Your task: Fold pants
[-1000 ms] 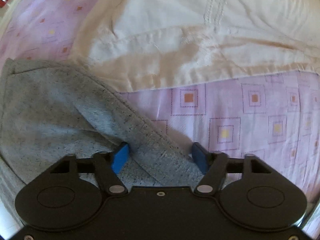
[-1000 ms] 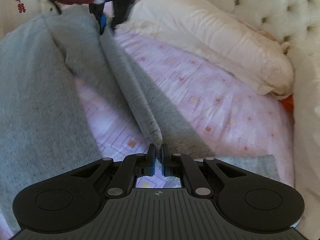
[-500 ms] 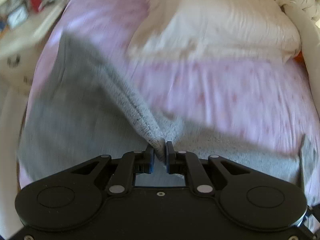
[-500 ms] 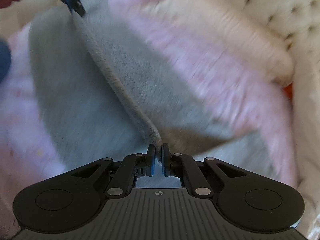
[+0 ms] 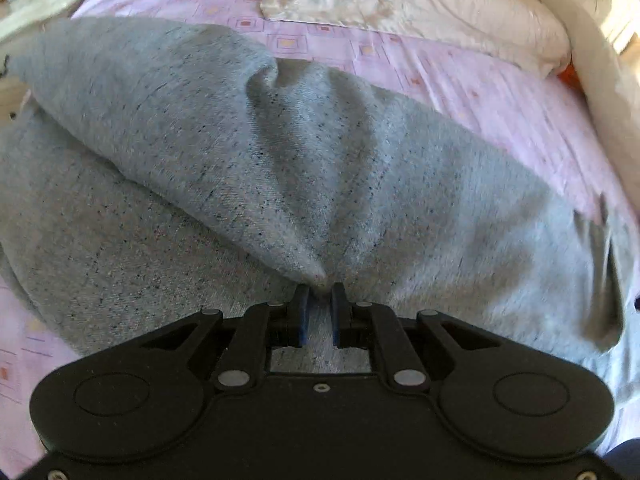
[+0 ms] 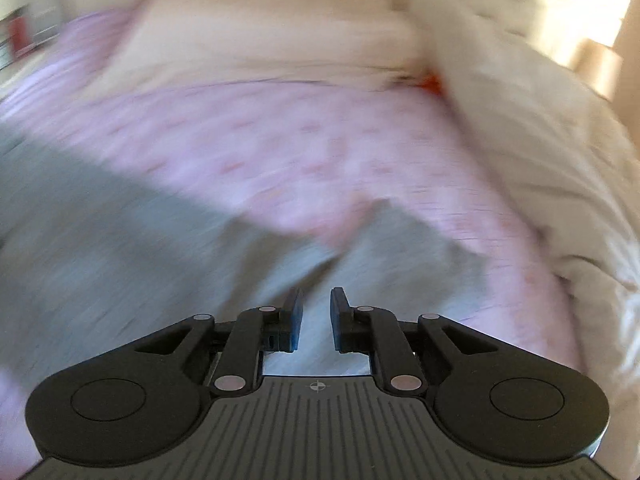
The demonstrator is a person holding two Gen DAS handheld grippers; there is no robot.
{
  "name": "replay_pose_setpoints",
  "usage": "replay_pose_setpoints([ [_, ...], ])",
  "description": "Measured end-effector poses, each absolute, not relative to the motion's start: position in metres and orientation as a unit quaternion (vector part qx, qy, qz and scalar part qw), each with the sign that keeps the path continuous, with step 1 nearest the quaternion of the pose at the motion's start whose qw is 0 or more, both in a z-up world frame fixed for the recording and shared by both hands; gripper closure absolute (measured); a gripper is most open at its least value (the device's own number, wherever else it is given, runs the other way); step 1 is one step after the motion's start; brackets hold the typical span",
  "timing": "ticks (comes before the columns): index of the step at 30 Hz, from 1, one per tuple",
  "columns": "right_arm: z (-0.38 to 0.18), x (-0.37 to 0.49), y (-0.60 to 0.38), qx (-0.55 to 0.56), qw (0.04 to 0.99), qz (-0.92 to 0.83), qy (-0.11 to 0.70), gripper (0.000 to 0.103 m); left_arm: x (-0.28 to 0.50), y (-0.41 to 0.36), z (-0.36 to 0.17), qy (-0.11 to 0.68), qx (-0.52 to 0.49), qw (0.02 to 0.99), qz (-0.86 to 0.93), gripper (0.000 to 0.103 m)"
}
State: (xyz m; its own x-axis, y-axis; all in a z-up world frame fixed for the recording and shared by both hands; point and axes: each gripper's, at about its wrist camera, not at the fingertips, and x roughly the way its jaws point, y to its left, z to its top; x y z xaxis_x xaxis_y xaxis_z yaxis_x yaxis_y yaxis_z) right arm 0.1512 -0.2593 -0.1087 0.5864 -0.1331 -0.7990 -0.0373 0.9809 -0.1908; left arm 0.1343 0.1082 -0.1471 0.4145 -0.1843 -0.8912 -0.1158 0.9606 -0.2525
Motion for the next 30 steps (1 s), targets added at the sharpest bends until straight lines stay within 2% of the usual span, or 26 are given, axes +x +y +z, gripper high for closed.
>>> replay_pose_setpoints([
  [1, -0.113, 0.162, -0.262, -0.087, 0.887, -0.045, 0.452, 0.072, 0.133, 0.110, -0.148, 0.540, -0.149, 0.828, -0.022, 0.089],
  [2, -0.118, 0.172, -0.262, -0.079, 0.887, -0.062, 0.451, 0.065, 0.134, 0.114, -0.150, 0.539, -0.162, 0.826, -0.022, 0.088],
  [7, -0.145, 0.214, -0.253, -0.055, 0.881, -0.139, 0.448, 0.060, 0.127, 0.121, -0.157, 0.537, -0.190, 0.821, -0.026, 0.088],
  [11, -0.176, 0.236, -0.251, -0.060, 0.856, -0.189, 0.478, 0.048, 0.114, 0.121, -0.158, 0.533, -0.180, 0.826, -0.033, 0.088],
  [12, -0.176, 0.234, -0.252, -0.065, 0.860, -0.201, 0.464, 0.044, 0.115, 0.120, -0.159, 0.532, -0.176, 0.827, -0.035, 0.088],
  [13, -0.176, 0.234, -0.253, -0.072, 0.858, -0.203, 0.466, 0.044, 0.115, 0.118, -0.159, 0.531, -0.173, 0.829, -0.037, 0.088],
  [14, -0.174, 0.234, -0.256, -0.070, 0.858, -0.196, 0.469, 0.054, 0.117, 0.117, -0.160, 0.530, -0.170, 0.830, -0.040, 0.088],
  [15, -0.171, 0.233, -0.261, -0.061, 0.856, -0.188, 0.478, 0.072, 0.117, 0.116, -0.159, 0.530, -0.169, 0.830, -0.042, 0.088],
  [16, -0.165, 0.230, -0.267, -0.054, 0.853, -0.191, 0.483, 0.099, 0.120, 0.116, -0.161, 0.529, -0.170, 0.830, -0.043, 0.088],
  [19, -0.126, 0.202, -0.284, -0.023, 0.875, -0.187, 0.447, 0.100, 0.123, 0.117, -0.162, 0.529, -0.171, 0.830, -0.049, 0.089],
  [24, -0.060, 0.122, -0.333, 0.041, 0.893, -0.216, 0.393, 0.100, 0.120, 0.131, -0.160, 0.522, -0.202, 0.826, -0.062, 0.098],
  [27, -0.055, 0.068, -0.368, 0.093, 0.882, -0.249, 0.390, 0.100, 0.119, 0.139, -0.159, 0.518, -0.219, 0.824, -0.070, 0.098],
  [30, -0.080, 0.025, -0.394, 0.144, 0.859, -0.265, 0.414, 0.100, 0.115, 0.140, -0.154, 0.509, -0.217, 0.830, -0.076, 0.098],
])
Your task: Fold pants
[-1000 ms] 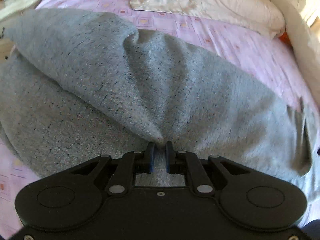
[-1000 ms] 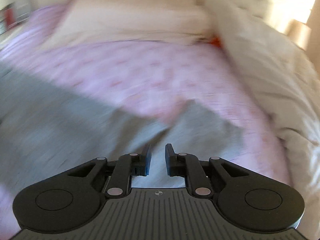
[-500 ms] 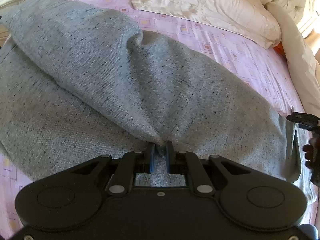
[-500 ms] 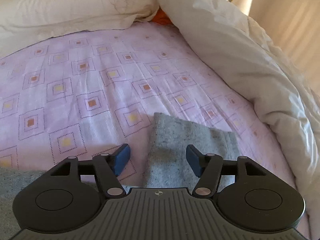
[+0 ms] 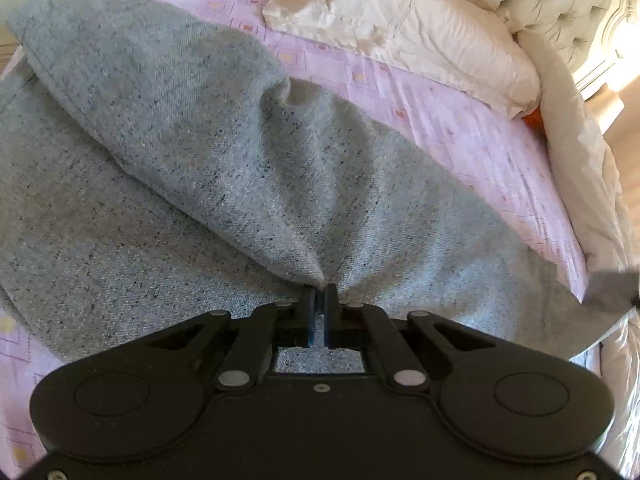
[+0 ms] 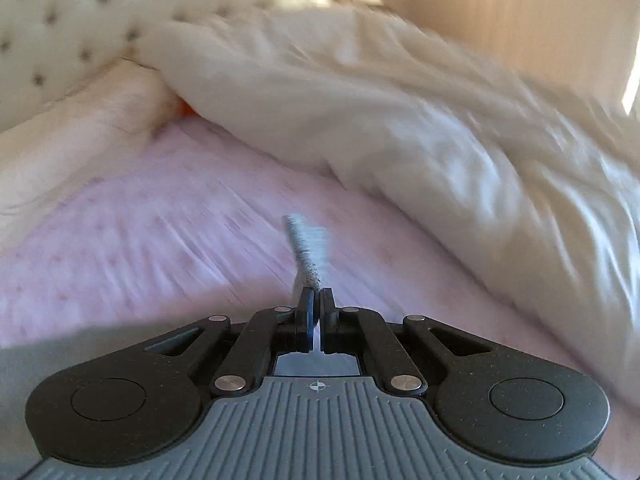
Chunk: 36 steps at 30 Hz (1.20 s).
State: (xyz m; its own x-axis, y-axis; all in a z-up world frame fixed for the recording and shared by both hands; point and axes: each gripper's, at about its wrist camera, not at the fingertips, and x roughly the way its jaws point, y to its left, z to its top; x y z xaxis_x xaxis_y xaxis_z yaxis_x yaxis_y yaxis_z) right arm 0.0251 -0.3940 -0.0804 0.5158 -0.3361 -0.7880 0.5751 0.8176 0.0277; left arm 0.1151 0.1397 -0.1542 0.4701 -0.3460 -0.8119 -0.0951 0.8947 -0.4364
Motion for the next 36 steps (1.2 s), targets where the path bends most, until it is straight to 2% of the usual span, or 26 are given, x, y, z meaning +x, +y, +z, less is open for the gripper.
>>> replay_pose_setpoints([
  [6, -0.140, -0.013, -0.419, 0.219, 0.822, -0.256, 0.459, 0.100, 0.106, 0.125, -0.144, 0.504, -0.165, 0.844, -0.079, 0.098],
  [9, -0.139, -0.028, -0.431, 0.270, 0.820, -0.239, 0.444, 0.099, 0.104, 0.120, -0.142, 0.505, -0.148, 0.847, -0.072, 0.098],
  [12, -0.138, -0.028, -0.440, 0.273, 0.823, -0.209, 0.453, 0.096, 0.110, 0.118, -0.147, 0.524, -0.143, 0.837, -0.067, 0.096],
  [13, -0.139, -0.026, -0.444, 0.275, 0.824, -0.202, 0.452, 0.090, 0.111, 0.117, -0.149, 0.532, -0.144, 0.832, -0.067, 0.096],
  [14, -0.139, -0.026, -0.447, 0.281, 0.825, -0.196, 0.449, 0.079, 0.113, 0.117, -0.151, 0.539, -0.147, 0.827, -0.067, 0.094],
  [16, -0.140, -0.027, -0.454, 0.302, 0.827, -0.187, 0.436, 0.066, 0.118, 0.117, -0.157, 0.555, -0.153, 0.815, -0.070, 0.090],
  [17, -0.138, -0.030, -0.459, 0.309, 0.827, -0.186, 0.432, 0.064, 0.120, 0.117, -0.160, 0.561, -0.156, 0.810, -0.071, 0.085],
  [20, -0.139, -0.024, -0.462, 0.312, 0.828, -0.181, 0.429, 0.064, 0.122, 0.119, -0.160, 0.563, -0.171, 0.805, -0.078, 0.070],
  [25, -0.143, -0.017, -0.463, 0.311, 0.830, -0.176, 0.429, 0.064, 0.123, 0.124, -0.157, 0.567, -0.184, 0.800, -0.068, 0.063],
  [27, -0.143, -0.017, -0.462, 0.306, 0.833, -0.179, 0.425, 0.077, 0.122, 0.125, -0.157, 0.567, -0.191, 0.799, -0.060, 0.055],
  [28, -0.140, -0.017, -0.460, 0.296, 0.839, -0.179, 0.421, 0.097, 0.121, 0.127, -0.156, 0.565, -0.198, 0.799, -0.057, 0.052],
  [31, -0.134, -0.013, -0.456, 0.267, 0.852, -0.170, 0.418, 0.097, 0.120, 0.135, -0.150, 0.555, -0.217, 0.802, -0.042, 0.050],
  [33, -0.130, -0.012, -0.453, 0.254, 0.857, -0.161, 0.418, 0.097, 0.118, 0.141, -0.144, 0.541, -0.227, 0.809, -0.031, 0.045],
  [35, -0.127, -0.011, -0.451, 0.249, 0.860, -0.155, 0.418, 0.097, 0.118, 0.147, -0.141, 0.530, -0.237, 0.814, -0.015, 0.035],
  [36, -0.126, -0.010, -0.451, 0.249, 0.860, -0.154, 0.418, 0.097, 0.120, 0.150, -0.141, 0.529, -0.245, 0.813, -0.007, 0.035],
])
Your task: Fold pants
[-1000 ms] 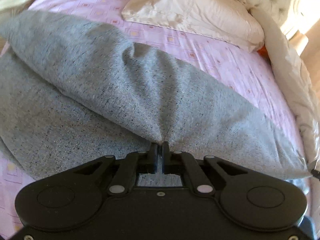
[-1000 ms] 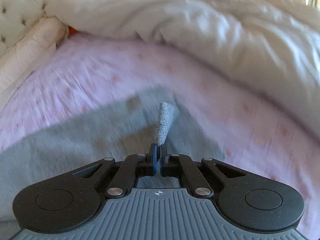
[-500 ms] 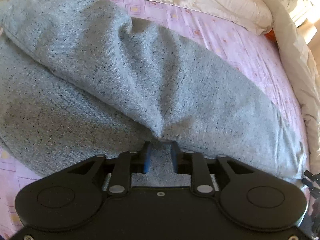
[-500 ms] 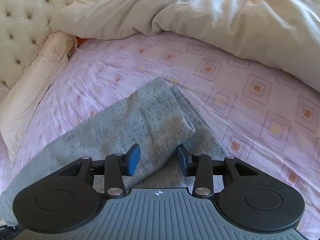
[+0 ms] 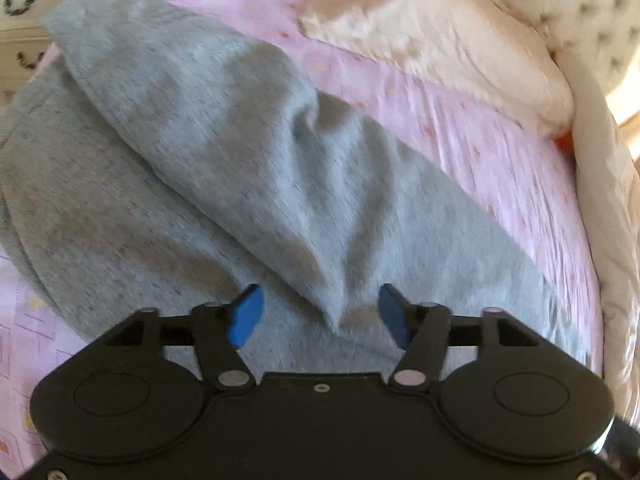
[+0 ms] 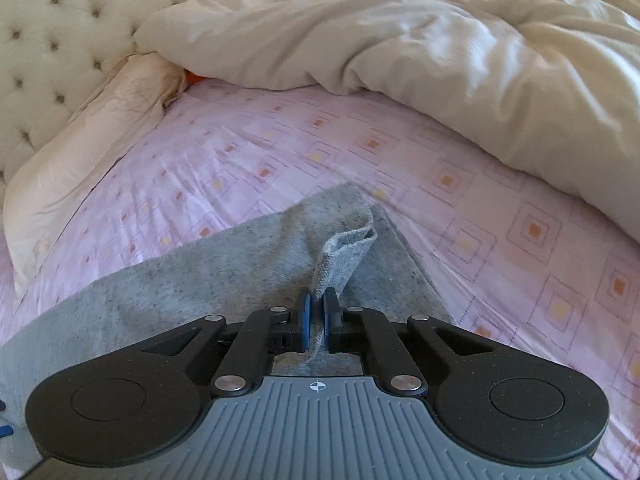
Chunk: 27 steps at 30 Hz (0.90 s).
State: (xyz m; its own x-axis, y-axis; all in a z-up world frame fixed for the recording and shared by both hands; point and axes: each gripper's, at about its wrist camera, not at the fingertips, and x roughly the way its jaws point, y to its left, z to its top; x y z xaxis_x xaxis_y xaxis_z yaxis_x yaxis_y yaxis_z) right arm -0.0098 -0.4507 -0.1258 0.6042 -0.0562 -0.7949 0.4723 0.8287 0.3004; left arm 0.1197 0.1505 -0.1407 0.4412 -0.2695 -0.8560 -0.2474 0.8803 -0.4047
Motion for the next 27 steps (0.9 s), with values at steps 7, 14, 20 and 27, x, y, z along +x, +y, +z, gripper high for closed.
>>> replay_pose_setpoints([
  [7, -0.124, -0.007, -0.453, 0.244, 0.859, -0.155, 0.423, 0.097, 0.133, 0.158, -0.154, 0.544, -0.279, 0.790, 0.044, 0.043],
  [14, -0.108, 0.004, -0.457, 0.237, 0.863, -0.156, 0.418, 0.097, 0.140, 0.151, -0.144, 0.547, -0.271, 0.784, 0.111, 0.099],
  [20, -0.059, -0.023, -0.460, 0.253, 0.892, -0.138, 0.349, 0.097, 0.143, 0.135, -0.075, 0.509, -0.221, 0.829, 0.070, 0.100],
  [27, -0.130, -0.054, -0.468, 0.266, 0.842, -0.184, 0.432, 0.097, 0.109, 0.126, -0.055, 0.530, -0.139, 0.836, 0.023, 0.100],
])
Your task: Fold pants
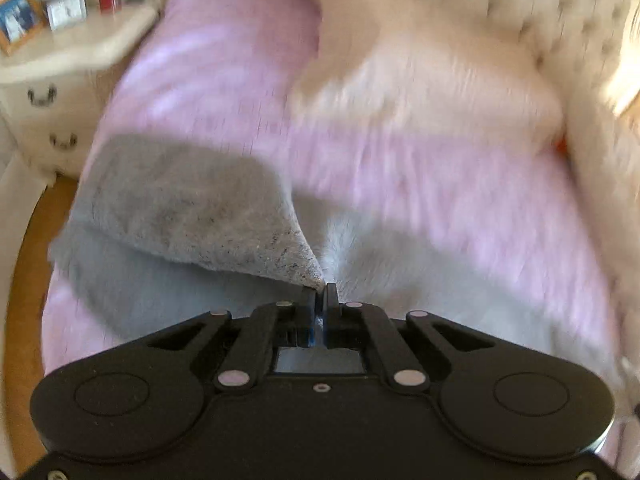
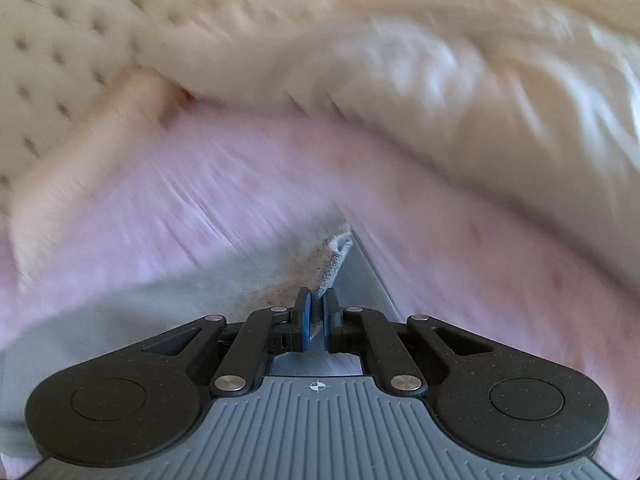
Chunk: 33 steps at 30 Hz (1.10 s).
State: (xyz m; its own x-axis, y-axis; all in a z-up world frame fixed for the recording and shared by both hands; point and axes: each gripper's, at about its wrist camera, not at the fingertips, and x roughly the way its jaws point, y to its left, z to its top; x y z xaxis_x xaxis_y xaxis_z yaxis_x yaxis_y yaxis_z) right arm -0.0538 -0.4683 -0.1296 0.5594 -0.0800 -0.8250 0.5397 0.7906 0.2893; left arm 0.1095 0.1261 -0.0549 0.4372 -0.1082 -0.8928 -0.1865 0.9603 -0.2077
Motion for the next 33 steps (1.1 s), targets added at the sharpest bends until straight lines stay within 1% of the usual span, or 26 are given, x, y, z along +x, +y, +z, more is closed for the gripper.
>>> replay_pose_setpoints([
  [2, -0.138, -0.056, -0.470, 0.275, 0.837, -0.190, 0.433, 0.097, 0.112, 0.126, -0.096, 0.578, -0.126, 0.805, 0.036, 0.100],
  [4, -0.135, -0.055, -0.468, 0.272, 0.840, -0.187, 0.430, 0.097, 0.110, 0.127, -0.132, 0.613, -0.125, 0.778, 0.049, 0.099],
  [6, -0.126, -0.052, -0.466, 0.258, 0.847, -0.181, 0.428, 0.097, 0.106, 0.127, -0.147, 0.624, -0.130, 0.768, 0.057, 0.099],
  [10, -0.110, -0.054, -0.464, 0.240, 0.863, -0.170, 0.411, 0.097, 0.097, 0.125, -0.142, 0.628, -0.146, 0.763, 0.045, 0.102],
  [14, -0.133, -0.049, -0.462, 0.226, 0.843, -0.187, 0.451, 0.097, 0.087, 0.121, -0.131, 0.608, -0.113, 0.785, 0.041, 0.102],
  [16, -0.133, -0.054, -0.465, 0.238, 0.843, -0.187, 0.444, 0.097, 0.088, 0.125, -0.142, 0.622, -0.106, 0.774, 0.056, 0.102],
  [18, -0.127, -0.053, -0.466, 0.242, 0.847, -0.183, 0.437, 0.097, 0.083, 0.133, -0.149, 0.631, -0.134, 0.761, 0.062, 0.103],
  [21, -0.124, -0.051, -0.464, 0.231, 0.849, -0.181, 0.440, 0.097, 0.076, 0.141, -0.135, 0.615, -0.144, 0.774, 0.047, 0.103],
  [22, -0.124, -0.050, -0.463, 0.226, 0.849, -0.181, 0.442, 0.097, 0.075, 0.144, -0.131, 0.609, -0.148, 0.778, 0.045, 0.100],
  [23, -0.125, -0.048, -0.462, 0.222, 0.849, -0.182, 0.443, 0.097, 0.070, 0.149, -0.126, 0.603, -0.157, 0.781, 0.044, 0.090],
  [24, -0.126, -0.047, -0.461, 0.221, 0.849, -0.182, 0.444, 0.097, 0.072, 0.153, -0.126, 0.601, -0.169, 0.780, 0.041, 0.086],
  [26, -0.129, -0.048, -0.459, 0.217, 0.848, -0.184, 0.446, 0.097, 0.078, 0.158, -0.125, 0.595, -0.188, 0.780, 0.040, 0.059],
  [28, -0.128, -0.048, -0.458, 0.216, 0.848, -0.184, 0.448, 0.097, 0.081, 0.158, -0.125, 0.585, -0.199, 0.785, 0.039, 0.051],
  [30, -0.128, -0.048, -0.457, 0.215, 0.848, -0.184, 0.449, 0.097, 0.084, 0.151, -0.122, 0.576, -0.200, 0.792, 0.036, 0.051],
  [32, -0.128, -0.047, -0.459, 0.216, 0.848, -0.184, 0.448, 0.097, 0.092, 0.140, -0.131, 0.570, -0.199, 0.796, 0.036, 0.046],
  [33, -0.127, -0.047, -0.459, 0.217, 0.848, -0.184, 0.447, 0.097, 0.096, 0.137, -0.134, 0.571, -0.198, 0.796, 0.036, 0.046],
])
